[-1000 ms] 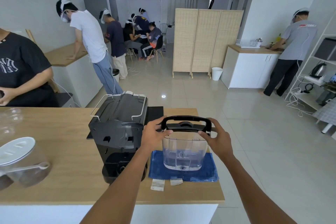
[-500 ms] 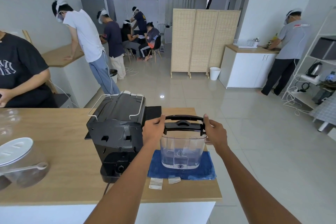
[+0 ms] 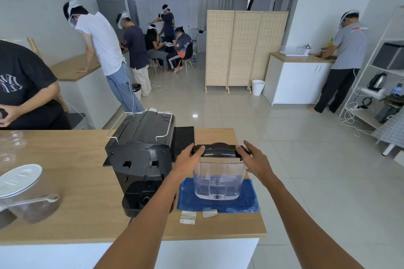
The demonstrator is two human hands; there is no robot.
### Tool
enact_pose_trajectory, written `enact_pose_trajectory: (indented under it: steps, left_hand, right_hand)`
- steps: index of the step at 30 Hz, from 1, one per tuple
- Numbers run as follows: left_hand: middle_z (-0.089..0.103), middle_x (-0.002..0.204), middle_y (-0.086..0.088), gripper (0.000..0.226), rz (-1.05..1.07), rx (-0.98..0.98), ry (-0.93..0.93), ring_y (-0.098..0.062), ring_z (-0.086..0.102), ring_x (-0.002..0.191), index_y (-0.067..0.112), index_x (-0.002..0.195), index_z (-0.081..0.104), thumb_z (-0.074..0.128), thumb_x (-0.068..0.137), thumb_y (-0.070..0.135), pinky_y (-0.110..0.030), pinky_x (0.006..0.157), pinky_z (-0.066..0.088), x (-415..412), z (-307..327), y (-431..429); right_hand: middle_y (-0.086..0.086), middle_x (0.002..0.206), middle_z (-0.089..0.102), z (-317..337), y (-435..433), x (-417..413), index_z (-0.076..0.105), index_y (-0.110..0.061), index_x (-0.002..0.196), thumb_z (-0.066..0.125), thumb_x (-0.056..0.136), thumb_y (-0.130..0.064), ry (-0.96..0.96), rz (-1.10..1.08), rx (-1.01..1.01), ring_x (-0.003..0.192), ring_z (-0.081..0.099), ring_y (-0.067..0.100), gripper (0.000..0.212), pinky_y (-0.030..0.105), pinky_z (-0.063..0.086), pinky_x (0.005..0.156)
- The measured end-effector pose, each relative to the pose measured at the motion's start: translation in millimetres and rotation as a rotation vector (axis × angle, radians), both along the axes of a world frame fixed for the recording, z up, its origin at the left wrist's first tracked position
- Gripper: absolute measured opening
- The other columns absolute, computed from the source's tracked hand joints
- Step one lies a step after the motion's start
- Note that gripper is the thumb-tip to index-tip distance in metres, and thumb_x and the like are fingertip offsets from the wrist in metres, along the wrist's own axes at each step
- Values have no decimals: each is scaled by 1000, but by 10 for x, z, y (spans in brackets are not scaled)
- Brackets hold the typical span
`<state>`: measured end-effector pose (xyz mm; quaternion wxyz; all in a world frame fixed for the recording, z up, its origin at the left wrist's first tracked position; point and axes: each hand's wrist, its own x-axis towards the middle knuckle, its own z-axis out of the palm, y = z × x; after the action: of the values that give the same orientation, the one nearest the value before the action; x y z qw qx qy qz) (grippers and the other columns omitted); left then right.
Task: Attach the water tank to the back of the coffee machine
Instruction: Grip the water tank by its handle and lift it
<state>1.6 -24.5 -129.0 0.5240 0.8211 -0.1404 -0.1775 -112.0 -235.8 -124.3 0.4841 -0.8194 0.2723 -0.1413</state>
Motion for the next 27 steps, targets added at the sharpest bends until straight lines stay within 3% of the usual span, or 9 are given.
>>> enact_pose_trajectory:
  steps: [3,5,8,11,15,18,20,25,27]
  left_hand:
    - [33,160,5,82,-53,46,-54,-25,31,145,39,155,18,55,87,66,-44,114,29,-63,-98,32]
    - [34,159,5,84,-78,75,-89,-24,39,140,43,155,13,56,87,66,-44,113,32,-87,-110,51]
    - [39,156,5,82,-124,71,-134,-15,55,121,44,154,15,58,87,63,-38,108,38,-95,-88,75]
    - [40,157,5,82,-164,28,-158,-22,45,137,42,155,20,63,87,57,-45,113,39,-102,-83,102]
    - [51,150,2,77,-193,63,-272,-32,57,125,39,155,24,60,89,57,-47,107,46,-88,-66,124]
    - [76,104,1,68,-152,114,-380,-8,70,88,36,153,32,55,93,56,-33,84,56,-66,-74,132]
    - [61,62,14,61,-119,137,-456,5,56,51,35,150,39,52,94,56,-23,59,47,-61,-86,135]
    - [70,80,-13,63,-144,156,-530,3,47,45,35,152,35,50,95,56,-16,50,34,-59,-121,138]
    - [54,60,1,64,-157,132,-540,0,45,41,36,153,32,50,95,56,-16,45,30,-83,-153,139]
  right_hand:
    - [3,154,49,-94,38,-55,32,-30,158,53,94,-61,7,66,-134,139,47,29,74,40,39,112]
    - [2,154,49,-131,55,-56,31,-30,158,52,94,-59,2,73,-175,138,48,27,73,39,39,111]
    - [1,153,49,-161,47,-43,32,-31,157,50,94,-61,-2,81,-208,137,49,25,72,38,40,110]
    - [1,154,49,-195,22,-29,32,-31,157,46,94,-64,2,89,-251,137,49,25,73,38,41,109]
    - [3,147,55,-216,-9,18,31,-33,157,40,95,-66,14,115,-305,130,54,26,71,38,45,105]
    - [5,142,60,-230,-36,49,32,-33,157,38,97,-64,27,128,-345,125,58,27,68,36,46,103]
    - [5,139,62,-240,-49,54,32,-34,156,36,97,-65,42,142,-353,123,60,27,67,34,46,99]
    - [-2,130,66,-278,-52,11,27,-41,156,37,93,-70,-8,156,-314,110,64,21,70,24,46,87]
    - [-11,118,66,-301,-26,-14,26,-45,155,32,86,-78,-49,156,-299,93,65,10,77,18,47,80]
